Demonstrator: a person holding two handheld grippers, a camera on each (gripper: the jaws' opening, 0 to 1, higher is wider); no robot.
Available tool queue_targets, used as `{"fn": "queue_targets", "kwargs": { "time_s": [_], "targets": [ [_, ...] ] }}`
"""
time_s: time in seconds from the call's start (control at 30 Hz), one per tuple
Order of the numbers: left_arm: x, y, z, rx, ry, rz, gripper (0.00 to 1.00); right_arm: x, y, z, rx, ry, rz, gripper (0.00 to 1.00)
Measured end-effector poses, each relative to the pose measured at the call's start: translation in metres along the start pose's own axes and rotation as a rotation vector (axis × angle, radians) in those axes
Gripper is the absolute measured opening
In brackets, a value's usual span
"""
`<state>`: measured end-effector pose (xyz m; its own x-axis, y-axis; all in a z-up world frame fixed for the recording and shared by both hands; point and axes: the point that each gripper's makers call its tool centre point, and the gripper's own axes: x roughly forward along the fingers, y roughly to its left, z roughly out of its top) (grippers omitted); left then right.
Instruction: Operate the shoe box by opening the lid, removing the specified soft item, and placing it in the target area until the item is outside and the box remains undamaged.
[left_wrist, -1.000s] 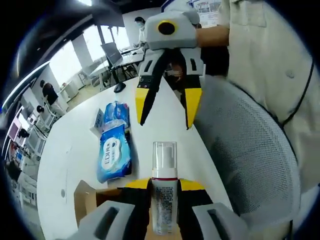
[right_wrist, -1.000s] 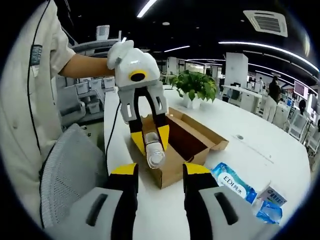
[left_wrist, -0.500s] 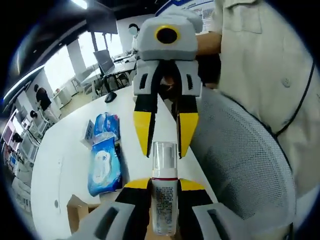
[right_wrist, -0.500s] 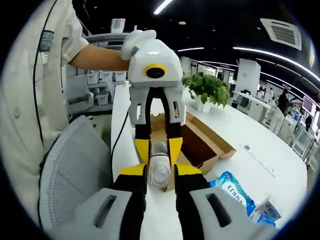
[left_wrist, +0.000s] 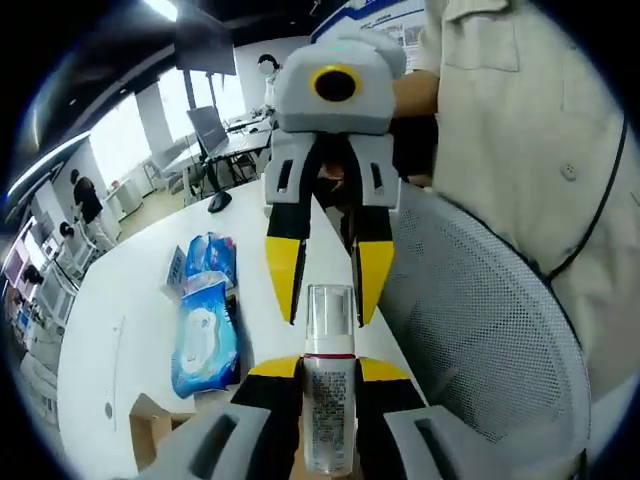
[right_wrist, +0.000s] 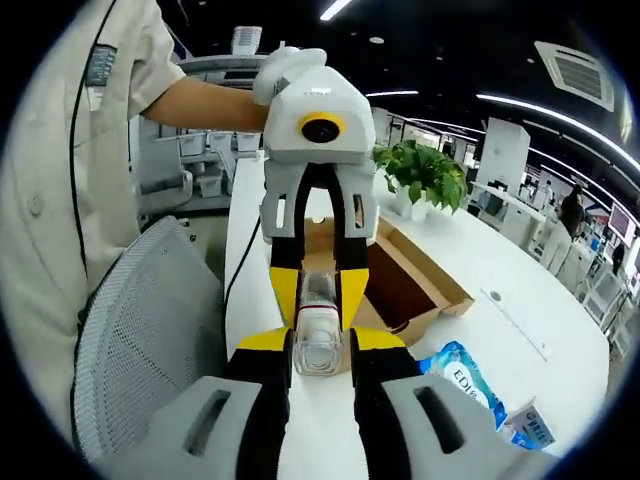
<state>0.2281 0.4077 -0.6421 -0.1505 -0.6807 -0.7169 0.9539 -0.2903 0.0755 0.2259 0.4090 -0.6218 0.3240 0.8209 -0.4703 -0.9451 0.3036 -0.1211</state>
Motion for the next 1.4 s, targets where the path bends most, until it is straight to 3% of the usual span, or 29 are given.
{"fn": "queue_targets", "kwargs": {
  "time_s": [0.53,0.8,1.13,1.2,1.4],
  "targets": [
    [0.000,0.004,0.002,-0.021,-0.040,0.014,0.19,0.002,-0.002,0.001,0.021,-0.012,-0.025,0.17],
    [0.003,0.004,0.005,-0.040,-0.078,0.018,0.19,-0.001,-0.003,0.000,0.025,0.019,-0.010,0.16],
    [-0.002,0.013,0.010,-0.040,-0.108,0.084,0.22,-0.006,-0.013,0.003,0.016,0.049,-0.010,0.16],
    [-0.005,0.017,0.011,-0.054,-0.122,0.104,0.28,-0.008,-0.016,0.003,0.011,0.055,-0.012,0.16],
    [-0.017,0.026,0.009,-0.107,-0.159,0.182,0.31,-0.020,-0.025,0.002,-0.016,0.075,-0.019,0.16]
  ]
}}
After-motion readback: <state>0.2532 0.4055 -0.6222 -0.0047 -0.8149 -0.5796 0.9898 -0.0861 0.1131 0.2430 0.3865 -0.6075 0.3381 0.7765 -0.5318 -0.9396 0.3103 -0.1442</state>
